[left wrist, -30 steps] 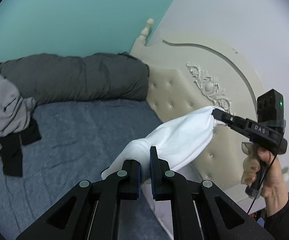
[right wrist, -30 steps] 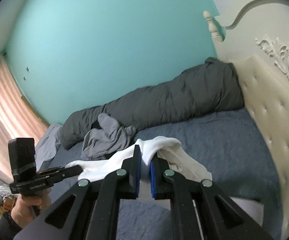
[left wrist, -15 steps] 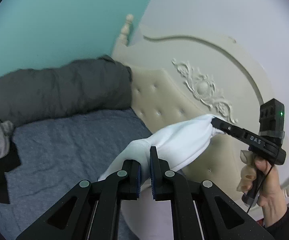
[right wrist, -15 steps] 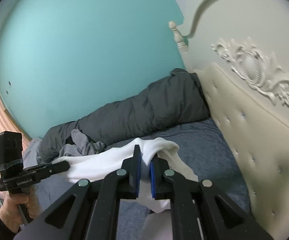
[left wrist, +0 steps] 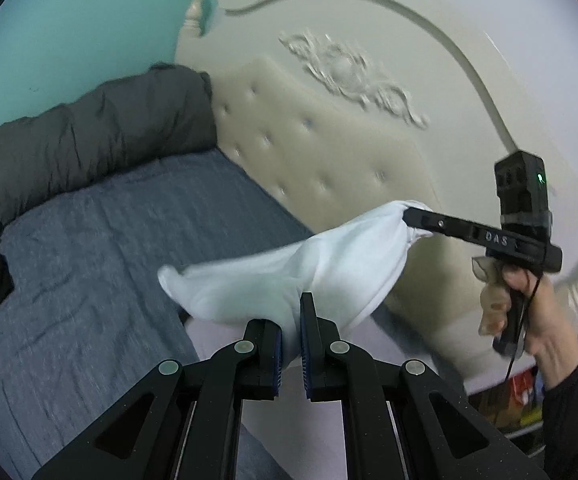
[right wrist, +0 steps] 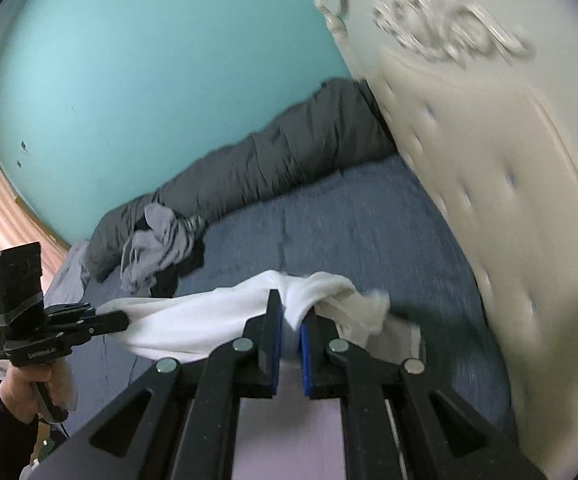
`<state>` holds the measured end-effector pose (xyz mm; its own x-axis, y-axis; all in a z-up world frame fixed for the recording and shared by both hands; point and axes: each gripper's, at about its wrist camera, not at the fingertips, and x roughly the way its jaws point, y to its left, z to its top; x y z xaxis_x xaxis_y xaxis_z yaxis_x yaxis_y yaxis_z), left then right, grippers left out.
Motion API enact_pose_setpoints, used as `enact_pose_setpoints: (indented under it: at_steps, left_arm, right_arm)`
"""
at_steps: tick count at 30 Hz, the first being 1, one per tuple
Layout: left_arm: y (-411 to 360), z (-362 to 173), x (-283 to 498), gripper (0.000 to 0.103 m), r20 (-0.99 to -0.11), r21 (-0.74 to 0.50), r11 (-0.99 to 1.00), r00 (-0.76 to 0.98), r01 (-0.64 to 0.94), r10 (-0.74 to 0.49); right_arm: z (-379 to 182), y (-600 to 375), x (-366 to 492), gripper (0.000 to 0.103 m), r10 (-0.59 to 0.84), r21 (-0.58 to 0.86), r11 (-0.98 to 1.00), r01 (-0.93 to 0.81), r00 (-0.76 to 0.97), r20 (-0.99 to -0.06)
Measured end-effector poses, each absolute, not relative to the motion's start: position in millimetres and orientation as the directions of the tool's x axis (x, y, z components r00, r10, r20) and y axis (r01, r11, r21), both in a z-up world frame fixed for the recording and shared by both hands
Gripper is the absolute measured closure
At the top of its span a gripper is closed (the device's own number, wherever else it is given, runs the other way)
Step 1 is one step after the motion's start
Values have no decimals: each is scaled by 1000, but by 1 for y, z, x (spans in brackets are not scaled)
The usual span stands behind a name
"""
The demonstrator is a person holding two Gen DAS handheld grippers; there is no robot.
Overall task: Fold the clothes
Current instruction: 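Lower the folded polo onto the grey clothes stack and open both grippers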
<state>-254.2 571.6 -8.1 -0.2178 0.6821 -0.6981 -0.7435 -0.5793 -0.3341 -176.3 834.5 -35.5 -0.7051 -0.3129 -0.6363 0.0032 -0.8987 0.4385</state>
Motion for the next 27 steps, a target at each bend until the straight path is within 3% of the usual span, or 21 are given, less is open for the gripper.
enact_pose_setpoints:
  at_steps: [12,27]
  left_arm:
    - [542,-103,-160,95,-741,-442,-597,-103,-669,664]
    - [517,-158,-124,99,-742,-482,-646,-116,-591,660]
  right_arm:
    - [-116,822,-92,96,-338,465,-882,-72,-592,-732]
    - [-136,819,-54,96,-329,451,-888,-88,-563,-758]
